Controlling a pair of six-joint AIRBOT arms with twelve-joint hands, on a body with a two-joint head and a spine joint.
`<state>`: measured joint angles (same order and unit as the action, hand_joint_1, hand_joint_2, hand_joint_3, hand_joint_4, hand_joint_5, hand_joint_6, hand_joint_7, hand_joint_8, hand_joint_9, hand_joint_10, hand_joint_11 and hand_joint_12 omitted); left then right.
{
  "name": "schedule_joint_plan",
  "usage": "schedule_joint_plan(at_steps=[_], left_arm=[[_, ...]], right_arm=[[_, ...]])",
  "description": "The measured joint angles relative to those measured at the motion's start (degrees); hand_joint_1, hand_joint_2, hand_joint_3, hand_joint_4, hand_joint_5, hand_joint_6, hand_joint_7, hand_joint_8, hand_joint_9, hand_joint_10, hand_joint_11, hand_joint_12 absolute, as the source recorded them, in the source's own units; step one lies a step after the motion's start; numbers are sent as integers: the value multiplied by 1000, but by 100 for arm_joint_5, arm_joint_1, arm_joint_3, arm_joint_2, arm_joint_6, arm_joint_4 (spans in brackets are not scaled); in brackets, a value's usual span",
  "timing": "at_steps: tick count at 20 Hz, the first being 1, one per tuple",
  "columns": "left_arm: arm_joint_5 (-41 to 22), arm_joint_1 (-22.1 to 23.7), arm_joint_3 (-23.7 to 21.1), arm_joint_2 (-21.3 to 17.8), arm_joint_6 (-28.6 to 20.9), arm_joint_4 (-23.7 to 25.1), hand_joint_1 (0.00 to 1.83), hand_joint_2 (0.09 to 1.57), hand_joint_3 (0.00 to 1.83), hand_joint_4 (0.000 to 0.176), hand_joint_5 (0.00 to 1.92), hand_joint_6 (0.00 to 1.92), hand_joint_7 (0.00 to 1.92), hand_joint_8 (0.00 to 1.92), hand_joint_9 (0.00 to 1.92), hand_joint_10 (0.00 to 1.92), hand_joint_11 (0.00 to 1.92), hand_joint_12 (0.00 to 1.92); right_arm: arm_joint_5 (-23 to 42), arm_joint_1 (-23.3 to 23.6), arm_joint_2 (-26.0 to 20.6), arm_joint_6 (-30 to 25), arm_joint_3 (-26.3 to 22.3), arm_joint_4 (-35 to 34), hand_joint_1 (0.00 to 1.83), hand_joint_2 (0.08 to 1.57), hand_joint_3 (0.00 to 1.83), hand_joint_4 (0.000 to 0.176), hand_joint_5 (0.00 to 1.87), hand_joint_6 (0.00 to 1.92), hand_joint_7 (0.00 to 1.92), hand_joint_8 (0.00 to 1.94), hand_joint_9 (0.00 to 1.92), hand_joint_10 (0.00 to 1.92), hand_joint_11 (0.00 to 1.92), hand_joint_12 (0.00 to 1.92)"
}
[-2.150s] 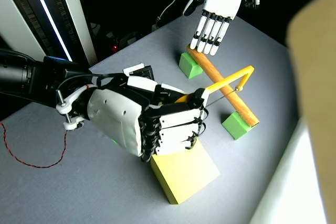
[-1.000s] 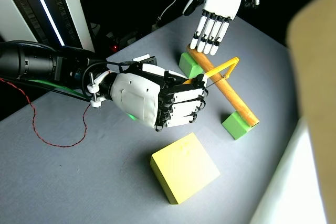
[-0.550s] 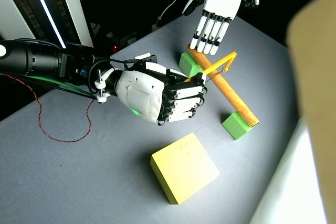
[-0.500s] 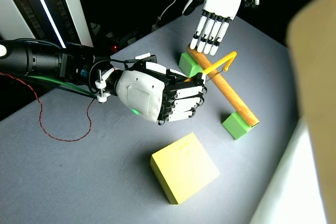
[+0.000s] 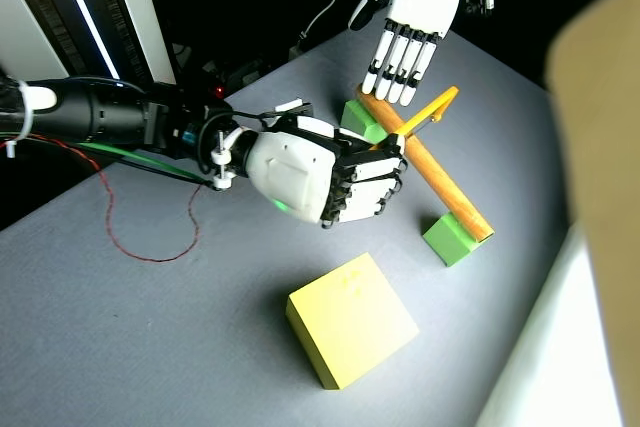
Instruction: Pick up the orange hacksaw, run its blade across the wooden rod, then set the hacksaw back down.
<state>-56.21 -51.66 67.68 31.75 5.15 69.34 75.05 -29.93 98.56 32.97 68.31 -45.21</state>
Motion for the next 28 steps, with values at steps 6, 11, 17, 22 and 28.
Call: schedule_joint_plan(at_steps=[6, 11, 17, 22, 28], left_arm=[[-2, 0, 0, 0, 0, 0, 167, 1168, 2, 0, 106, 1, 93, 1, 97, 0, 0, 317], [0, 0, 0, 2, 0, -7, 152, 1158, 0, 0, 105, 3, 91, 3, 97, 3, 0, 318], [-7, 0, 0, 0, 0, -4, 122, 1165, 1, 0, 84, 0, 84, 0, 89, 0, 0, 323], [-2, 0, 0, 2, 0, -4, 133, 1157, 0, 0, 101, 4, 99, 2, 107, 4, 0, 381], [-11, 7, 2, 26, 0, -20, 122, 1168, 1, 0, 75, 1, 78, 1, 74, 0, 0, 301]], right_arm=[[-37, 39, 190, -63, 107, -17, 1487, 1131, 1, 0, 932, 809, 831, 1148, 919, 1181, 793, 1673], [-70, -81, -376, -76, -275, 195, 1489, 1123, 0, 0, 921, 831, 862, 1097, 964, 1126, 784, 1666], [63, -302, -1032, 4, -691, 107, 1487, 1128, 0, 0, 922, 831, 844, 1119, 934, 1165, 797, 1667], [94, -299, -1095, 7, -752, 149, 1488, 1125, 0, 0, 909, 856, 853, 1087, 948, 1150, 811, 1660], [92, -212, -686, 101, -621, -24, 1489, 1125, 1, 0, 889, 902, 855, 1087, 963, 1121, 805, 1650]])
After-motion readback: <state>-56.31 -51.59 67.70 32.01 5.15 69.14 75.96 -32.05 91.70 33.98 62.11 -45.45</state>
